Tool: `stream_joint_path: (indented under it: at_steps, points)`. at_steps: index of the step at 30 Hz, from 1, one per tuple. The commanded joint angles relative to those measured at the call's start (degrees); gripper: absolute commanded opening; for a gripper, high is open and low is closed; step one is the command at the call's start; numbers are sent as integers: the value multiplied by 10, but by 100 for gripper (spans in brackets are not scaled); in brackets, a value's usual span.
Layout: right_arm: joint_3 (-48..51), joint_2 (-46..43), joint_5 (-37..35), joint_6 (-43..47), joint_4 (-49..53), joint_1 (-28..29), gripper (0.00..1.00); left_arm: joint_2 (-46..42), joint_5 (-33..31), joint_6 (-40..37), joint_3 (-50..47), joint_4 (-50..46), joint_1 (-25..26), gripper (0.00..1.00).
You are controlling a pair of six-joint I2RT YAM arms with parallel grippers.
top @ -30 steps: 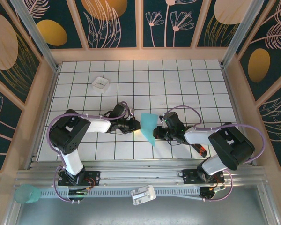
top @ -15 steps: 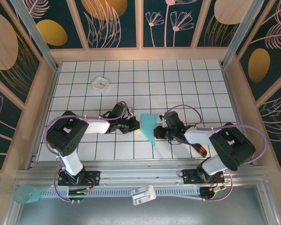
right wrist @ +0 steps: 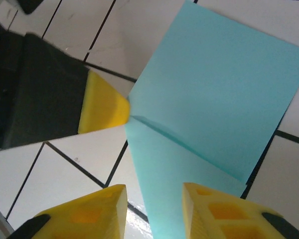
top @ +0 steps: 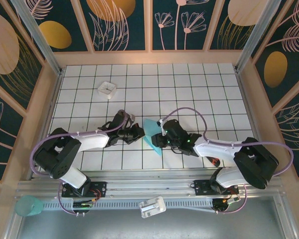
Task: Fold a paper plane with a square sheet of paper (pick it up from the middle)
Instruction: Fourth fold the wing at the center of the table.
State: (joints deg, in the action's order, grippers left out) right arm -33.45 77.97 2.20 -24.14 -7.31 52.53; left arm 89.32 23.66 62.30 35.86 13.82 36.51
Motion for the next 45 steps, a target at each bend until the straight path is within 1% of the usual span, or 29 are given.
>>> stream_joint_path:
  at_steps: [1, 5, 8, 11, 13, 22, 32, 40, 45]
  points:
    - [-13, 17, -106, -8, -5, 39, 42, -27, -11, 52, -5, -1, 3, 0]
    - [-29, 51, -199, -21, 2, 88, 47, -32, -3, 65, 0, -16, 2, 0]
    - [-45, 77, -259, -27, 14, 114, 49, -31, 5, 64, 8, -31, 2, 0]
    - [-65, 105, -304, -29, 31, 130, 49, -27, 8, 59, 16, -46, 2, 0]
    - [-77, 119, -321, -30, 40, 136, 49, -27, 9, 60, 17, -49, 2, 0]
    - [-111, 166, -342, -49, 64, 151, 48, -27, 6, 62, 20, -55, 3, 0]
    - [-137, 207, -387, -69, 99, 168, 48, -20, 11, 56, 22, -56, 3, 0]
    - [-149, 229, -402, -70, 115, 168, 44, -20, 13, 55, 22, -56, 2, 0]
    - [-148, 230, -403, -73, 115, 168, 37, -19, 15, 53, 22, -57, 2, 0]
